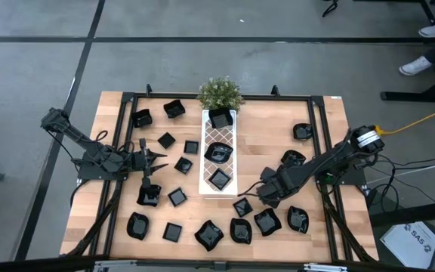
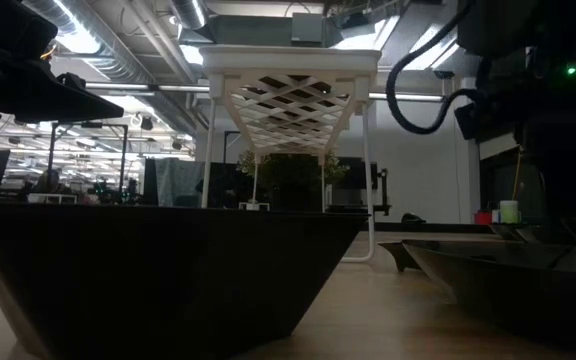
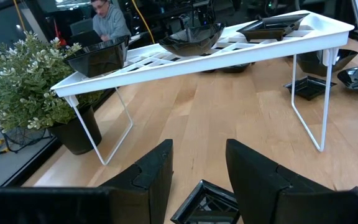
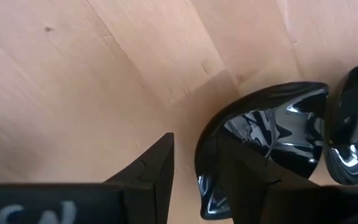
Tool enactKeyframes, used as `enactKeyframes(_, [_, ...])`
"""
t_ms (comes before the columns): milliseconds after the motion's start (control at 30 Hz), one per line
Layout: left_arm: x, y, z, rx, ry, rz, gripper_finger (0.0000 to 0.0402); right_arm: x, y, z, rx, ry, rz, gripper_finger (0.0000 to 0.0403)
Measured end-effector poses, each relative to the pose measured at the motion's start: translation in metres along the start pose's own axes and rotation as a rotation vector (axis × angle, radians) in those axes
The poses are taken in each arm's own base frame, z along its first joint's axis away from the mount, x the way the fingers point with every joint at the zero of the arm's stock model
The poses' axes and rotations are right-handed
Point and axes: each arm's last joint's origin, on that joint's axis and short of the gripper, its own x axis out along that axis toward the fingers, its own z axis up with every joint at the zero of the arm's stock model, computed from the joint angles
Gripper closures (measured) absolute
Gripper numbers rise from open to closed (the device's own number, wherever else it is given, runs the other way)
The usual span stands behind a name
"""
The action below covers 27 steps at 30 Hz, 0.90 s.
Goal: Pick & Place Mini shaped plates
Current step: Stack the leaf shape plate on top of the leaf shape plate on the shelf
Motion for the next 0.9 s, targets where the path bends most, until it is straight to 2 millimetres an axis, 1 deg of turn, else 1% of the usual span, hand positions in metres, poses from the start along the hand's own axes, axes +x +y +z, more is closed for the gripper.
enactKeyframes(133, [0.0, 0.0, 0.0, 0.0, 0.0, 0.0, 0.0258, 0.01, -0.002, -0.004, 0.016, 0.012, 0.011, 0.0281])
enactKeyframes(200, [0.0, 0.0, 0.0, 0.0, 0.0, 0.0, 0.0258, 0.013, -0.003, -0.005, 0.031, 0.019, 0.004, 0.0281])
enactKeyframes(600, [0.0, 0.0, 0.0, 0.0, 0.0, 0.0, 0.0258, 0.013, -0.003, -0.005, 0.051, 0.005, -0.008, 0.0283])
enactKeyframes(733, [0.0, 0.0, 0.0, -0.001, 0.0, 0.0, 0.0258, 0.013, -0.003, -0.005, 0.051, 0.005, -0.008, 0.0309])
enactKeyframes(900, [0.0, 0.0, 0.0, 0.0, 0.0, 0.0, 0.0258, 0.013, -0.003, -0.005, 0.051, 0.004, -0.006, 0.0364])
